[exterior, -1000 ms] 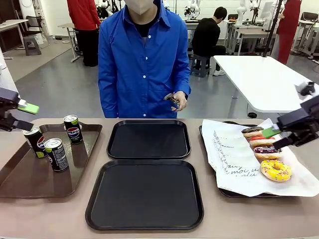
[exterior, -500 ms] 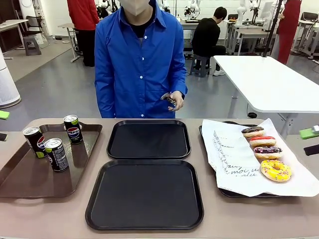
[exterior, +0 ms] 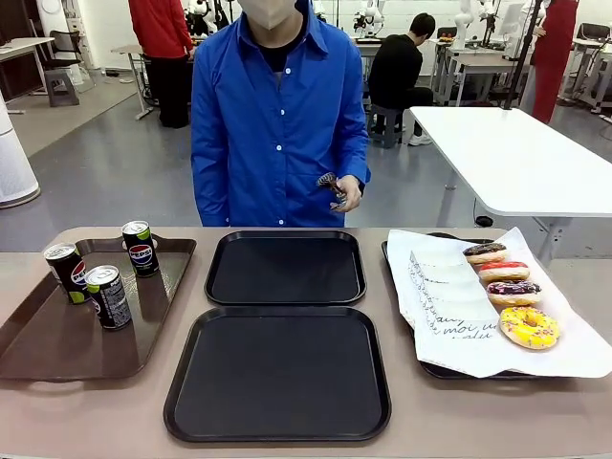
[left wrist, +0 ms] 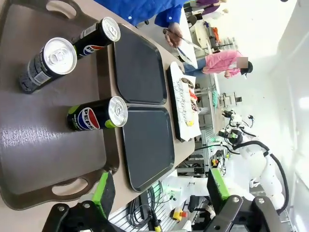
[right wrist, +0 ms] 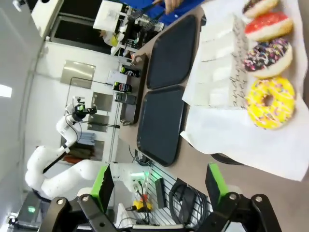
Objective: Set up donuts and drinks on trays.
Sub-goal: Pick up one Pepsi coke and place it on the Flat Tray.
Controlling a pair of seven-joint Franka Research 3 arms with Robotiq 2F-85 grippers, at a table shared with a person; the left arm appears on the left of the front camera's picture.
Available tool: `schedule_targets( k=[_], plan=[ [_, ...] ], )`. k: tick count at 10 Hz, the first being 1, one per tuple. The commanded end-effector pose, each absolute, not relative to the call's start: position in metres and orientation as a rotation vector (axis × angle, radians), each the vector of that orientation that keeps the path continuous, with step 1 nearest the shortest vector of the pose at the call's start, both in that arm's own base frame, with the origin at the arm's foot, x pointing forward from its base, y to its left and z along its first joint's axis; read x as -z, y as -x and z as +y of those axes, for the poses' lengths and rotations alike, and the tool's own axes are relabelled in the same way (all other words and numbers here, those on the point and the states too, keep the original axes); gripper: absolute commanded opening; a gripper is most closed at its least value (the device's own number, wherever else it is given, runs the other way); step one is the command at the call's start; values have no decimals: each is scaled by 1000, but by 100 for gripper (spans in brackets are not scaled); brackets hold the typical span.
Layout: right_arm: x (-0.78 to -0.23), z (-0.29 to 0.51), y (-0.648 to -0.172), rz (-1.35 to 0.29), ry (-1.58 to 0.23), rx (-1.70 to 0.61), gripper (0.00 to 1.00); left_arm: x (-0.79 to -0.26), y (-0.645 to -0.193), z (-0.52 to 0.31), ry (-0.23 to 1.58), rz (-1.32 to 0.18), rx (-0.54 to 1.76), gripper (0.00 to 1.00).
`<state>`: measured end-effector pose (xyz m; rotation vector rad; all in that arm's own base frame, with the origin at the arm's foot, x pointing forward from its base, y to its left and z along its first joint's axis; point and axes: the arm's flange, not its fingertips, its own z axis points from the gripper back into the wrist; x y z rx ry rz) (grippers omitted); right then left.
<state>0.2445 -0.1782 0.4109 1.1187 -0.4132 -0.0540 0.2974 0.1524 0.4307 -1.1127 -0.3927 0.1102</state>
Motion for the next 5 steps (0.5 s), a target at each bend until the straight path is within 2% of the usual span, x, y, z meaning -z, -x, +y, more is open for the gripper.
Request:
schedule_targets(
  k=[1, 2, 3, 4, 5],
  plan=[
    [-397, -178, -240, -408, -1128, 119, 100, -433, -290, 148, 1080, -441, -107, 100],
    [-397, -180, -238, -415, -1127, 134, 100, -434, -289, 147, 1057, -455, -100, 100],
    [-400, -176, -238, -421, -1026, 182, 100, -433, -297, 154, 1100, -400, -114, 100],
    [-397, -188, -241, -393, -1120, 117, 100, -433, -297, 154, 1100, -400, -114, 100],
    [-397, -188, -241, -393, -1120, 117, 100, -433, -297, 154, 1100, -400, -114, 100]
  ],
)
